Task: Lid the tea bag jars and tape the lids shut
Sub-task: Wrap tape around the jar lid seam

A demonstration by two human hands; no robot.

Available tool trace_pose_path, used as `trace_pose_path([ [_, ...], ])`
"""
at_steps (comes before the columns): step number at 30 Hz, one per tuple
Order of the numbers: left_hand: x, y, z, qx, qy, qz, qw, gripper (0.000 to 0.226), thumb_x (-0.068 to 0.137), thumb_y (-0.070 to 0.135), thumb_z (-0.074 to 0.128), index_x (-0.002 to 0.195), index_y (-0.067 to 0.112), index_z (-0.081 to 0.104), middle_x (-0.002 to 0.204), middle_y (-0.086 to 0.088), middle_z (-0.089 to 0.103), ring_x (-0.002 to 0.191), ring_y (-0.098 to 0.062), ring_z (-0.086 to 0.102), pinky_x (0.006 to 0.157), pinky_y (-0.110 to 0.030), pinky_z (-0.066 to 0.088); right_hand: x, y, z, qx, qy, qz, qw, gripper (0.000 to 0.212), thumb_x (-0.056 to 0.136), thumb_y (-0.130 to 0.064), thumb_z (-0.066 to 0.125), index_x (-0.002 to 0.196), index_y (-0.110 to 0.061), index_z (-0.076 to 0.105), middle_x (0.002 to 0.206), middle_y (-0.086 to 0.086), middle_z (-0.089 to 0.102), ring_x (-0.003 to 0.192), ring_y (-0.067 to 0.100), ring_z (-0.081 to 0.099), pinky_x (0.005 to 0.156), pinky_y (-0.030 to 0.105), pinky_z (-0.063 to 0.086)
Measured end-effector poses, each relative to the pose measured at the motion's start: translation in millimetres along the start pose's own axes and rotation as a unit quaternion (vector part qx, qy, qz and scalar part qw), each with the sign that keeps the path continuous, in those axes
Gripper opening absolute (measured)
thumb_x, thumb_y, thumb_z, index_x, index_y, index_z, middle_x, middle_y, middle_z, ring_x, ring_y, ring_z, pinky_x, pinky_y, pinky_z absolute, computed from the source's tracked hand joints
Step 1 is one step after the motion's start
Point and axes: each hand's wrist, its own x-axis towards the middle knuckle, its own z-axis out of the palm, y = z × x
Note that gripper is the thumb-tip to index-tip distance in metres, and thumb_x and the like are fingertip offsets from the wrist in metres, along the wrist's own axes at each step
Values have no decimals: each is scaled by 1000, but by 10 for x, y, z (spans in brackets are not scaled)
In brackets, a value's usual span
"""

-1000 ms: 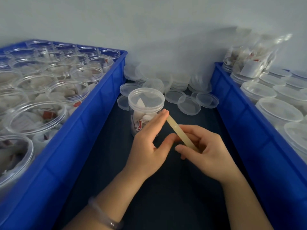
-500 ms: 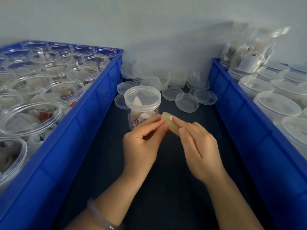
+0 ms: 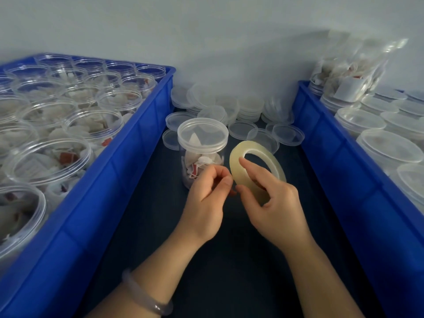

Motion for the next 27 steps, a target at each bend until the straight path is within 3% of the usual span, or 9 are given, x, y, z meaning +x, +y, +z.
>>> trace_pose_path([
  [4, -1, 21, -41, 0, -65, -24, 998, 16, 91, 19, 52, 84, 6, 57, 72, 4, 55, 71, -8, 56, 70, -19, 49, 34, 75, -28, 10, -10, 23, 1000, 35, 90, -6, 63, 119, -26, 63, 85, -20, 61, 75, -2, 62, 63, 11, 47],
  [9, 14, 51, -26, 106, -21, 54, 993, 10, 90, 13, 59, 83, 21, 60, 72, 14, 61, 69, -1, 57, 66, -13, 47, 80, 54, -92, 32, -22, 64, 997, 16, 90, -20, 60, 97, -31, 69, 83, -19, 67, 80, -1, 63, 69, 12, 49],
  [12, 55, 84, -134, 208, 113, 234, 943, 3, 87, 12, 64, 88, 9, 62, 86, 0, 61, 81, -6, 56, 75, -15, 45, 211, -11, -88, 4, -17, 83, 996, 11, 92, -27, 58, 94, -31, 68, 70, -25, 59, 66, -3, 56, 56, 13, 41],
  [14, 140, 65, -249, 285, 215, 284, 890, 30, 80, 22, 71, 101, 2, 63, 107, -14, 56, 103, -18, 51, 92, -18, 39, 355, -37, -98, -65, -16, 81, 994, 10, 94, -30, 56, 95, -30, 66, 65, -21, 52, 59, -2, 50, 53, 16, 33],
  [15, 196, 41, -314, 303, 229, 261, 888, 48, 74, 28, 76, 112, 3, 60, 122, -18, 49, 116, -24, 44, 101, -20, 33, 431, -55, -104, -98, -22, 75, 992, 10, 95, -30, 56, 95, -30, 66, 65, -20, 50, 59, -1, 49, 52, 18, 34],
  [17, 298, -3, -399, 305, 176, 164, 921, 80, 62, 31, 87, 131, 22, 47, 147, -17, 25, 138, -26, 22, 111, -24, 20, 558, -91, -99, -140, -49, 63, 987, 11, 95, -31, 55, 96, -28, 65, 71, -17, 52, 62, 0, 48, 54, 21, 39],
  [19, 370, -77, -423, 279, 106, 122, 947, 94, 58, 28, 89, 131, 40, 31, 153, -6, 12, 142, -14, 10, 111, -16, 14, 630, -118, -72, -157, -86, 65, 982, 11, 95, -32, 55, 98, -29, 65, 77, -14, 56, 64, 2, 48, 56, 26, 42],
  [23, 474, -173, -432, 219, 95, 152, 959, 85, 56, 38, 84, 125, 35, 34, 137, 3, 37, 128, -5, 35, 103, -10, 31, 682, -123, -20, -150, -115, 66, 980, 11, 94, -31, 57, 98, -30, 68, 81, -9, 63, 68, 7, 54, 59, 26, 45],
  [27, 506, -201, -480, 211, 101, 163, 958, 76, 58, 42, 82, 120, 30, 41, 124, 14, 45, 118, 9, 40, 93, -4, 33, 708, -117, -5, -130, -115, 79, 982, 9, 92, -31, 59, 92, -32, 68, 78, -13, 62, 64, 3, 52, 59, 26, 43],
])
